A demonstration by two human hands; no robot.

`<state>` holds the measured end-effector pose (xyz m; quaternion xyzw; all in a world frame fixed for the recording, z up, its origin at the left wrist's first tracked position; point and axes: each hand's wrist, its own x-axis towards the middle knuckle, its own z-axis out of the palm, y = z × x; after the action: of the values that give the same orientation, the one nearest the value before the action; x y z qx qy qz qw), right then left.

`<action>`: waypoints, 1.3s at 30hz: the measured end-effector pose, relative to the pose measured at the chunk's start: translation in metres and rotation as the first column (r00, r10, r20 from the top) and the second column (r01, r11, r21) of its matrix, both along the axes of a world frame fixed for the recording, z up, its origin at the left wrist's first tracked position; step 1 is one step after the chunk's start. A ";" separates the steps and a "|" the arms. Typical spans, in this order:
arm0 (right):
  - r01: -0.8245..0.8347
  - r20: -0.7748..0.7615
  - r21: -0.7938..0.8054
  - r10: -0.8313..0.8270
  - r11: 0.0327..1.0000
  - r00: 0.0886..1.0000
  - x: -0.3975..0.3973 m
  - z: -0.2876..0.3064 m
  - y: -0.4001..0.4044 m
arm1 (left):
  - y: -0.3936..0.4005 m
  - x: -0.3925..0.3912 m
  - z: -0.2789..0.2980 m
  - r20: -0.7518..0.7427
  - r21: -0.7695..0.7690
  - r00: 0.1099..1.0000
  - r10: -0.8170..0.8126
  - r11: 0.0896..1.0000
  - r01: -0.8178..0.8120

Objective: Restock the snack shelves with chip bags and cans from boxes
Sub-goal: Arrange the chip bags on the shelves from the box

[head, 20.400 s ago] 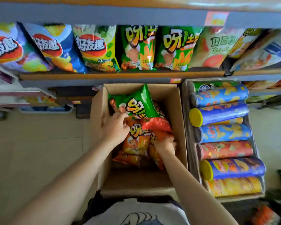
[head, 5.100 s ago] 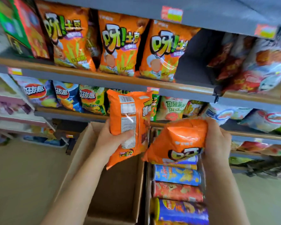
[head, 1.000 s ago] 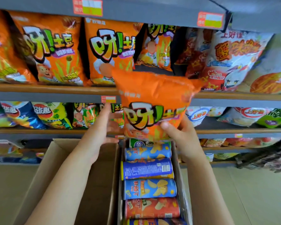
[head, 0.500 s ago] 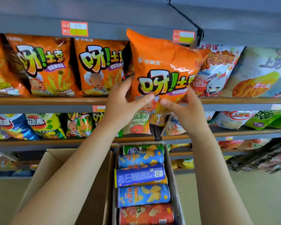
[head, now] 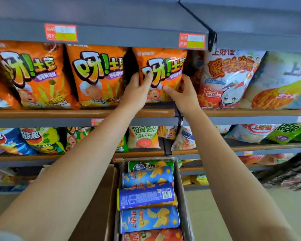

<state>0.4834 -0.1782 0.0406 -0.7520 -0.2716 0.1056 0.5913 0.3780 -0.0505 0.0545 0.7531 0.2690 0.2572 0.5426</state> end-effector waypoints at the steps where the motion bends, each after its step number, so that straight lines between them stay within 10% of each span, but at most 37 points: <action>1: 0.046 0.006 0.005 -0.046 0.999 0.999 0.002 0.001 0.007 | 0.001 0.004 0.000 0.023 -0.008 0.999 0.022 1.000 -0.022; 16: 0.292 0.053 0.135 -0.301 0.947 0.952 -0.069 0.001 0.004 | -0.021 -0.090 -0.029 0.137 0.015 0.991 0.009 1.000 -0.012; 22: -0.214 -0.266 -0.099 0.181 0.972 0.947 -0.202 -0.075 0.034 | 0.011 -0.225 -0.180 -0.390 -0.345 0.898 0.204 0.872 -0.348; 26: -0.596 -0.513 -0.425 0.362 0.681 0.779 -0.254 -0.166 0.081 | 0.045 -0.299 -0.273 -0.698 -0.372 0.699 0.156 0.754 -0.541; 39: -0.527 -0.851 -0.523 -0.373 0.670 0.370 -0.367 -0.404 0.168 | 0.134 -0.375 -0.473 -0.808 -0.130 0.583 0.083 0.941 -0.313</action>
<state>0.1166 -0.0097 -0.3629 -0.7084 0.1366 0.6374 0.2706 0.0026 0.0835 -0.4185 0.6757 0.5950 -0.0811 0.4275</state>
